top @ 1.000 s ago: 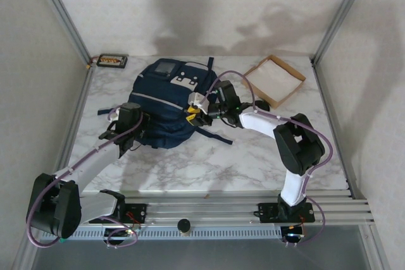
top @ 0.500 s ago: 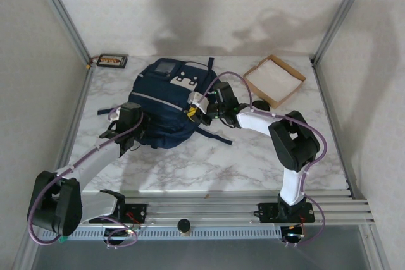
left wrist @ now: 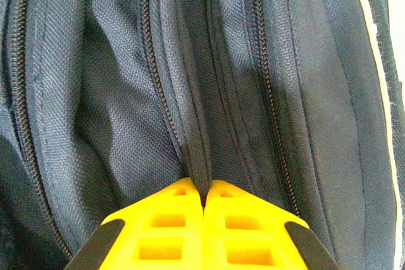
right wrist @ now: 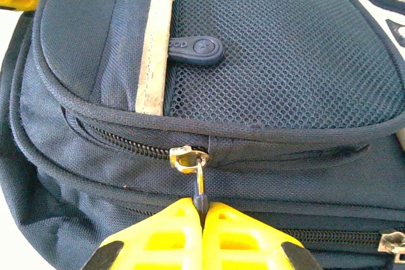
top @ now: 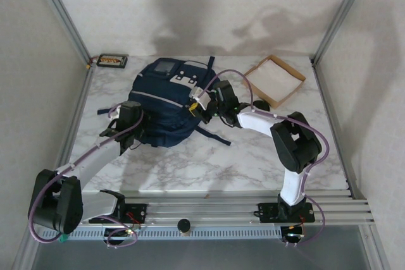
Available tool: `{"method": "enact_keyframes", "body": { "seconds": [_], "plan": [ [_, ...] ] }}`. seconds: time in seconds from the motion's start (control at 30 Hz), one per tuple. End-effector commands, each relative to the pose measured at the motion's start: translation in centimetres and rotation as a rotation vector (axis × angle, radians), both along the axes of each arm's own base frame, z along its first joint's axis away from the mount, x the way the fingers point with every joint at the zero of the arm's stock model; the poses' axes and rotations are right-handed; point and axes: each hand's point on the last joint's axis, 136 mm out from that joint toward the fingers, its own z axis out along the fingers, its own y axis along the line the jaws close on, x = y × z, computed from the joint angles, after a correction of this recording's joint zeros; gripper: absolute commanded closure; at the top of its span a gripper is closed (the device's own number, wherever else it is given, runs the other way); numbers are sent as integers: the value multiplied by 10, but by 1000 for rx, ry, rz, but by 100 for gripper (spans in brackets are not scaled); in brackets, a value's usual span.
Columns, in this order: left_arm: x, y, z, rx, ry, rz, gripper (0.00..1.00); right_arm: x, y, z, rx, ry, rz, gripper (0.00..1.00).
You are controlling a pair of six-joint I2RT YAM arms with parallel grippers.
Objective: Pack books, pencil case, and school supplies into a backpack
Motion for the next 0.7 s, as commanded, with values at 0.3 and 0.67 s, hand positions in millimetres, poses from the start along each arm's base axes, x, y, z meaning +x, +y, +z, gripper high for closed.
{"method": "enact_keyframes", "body": {
  "seconds": [0.3,0.67],
  "plan": [
    [-27,30,16,183,17,-30,24,8,-88,84,112,-25,-378,41],
    [-54,147,64,934,-81,344,0,14,-362,36,193,-74,-1347,1]
  ]
}}
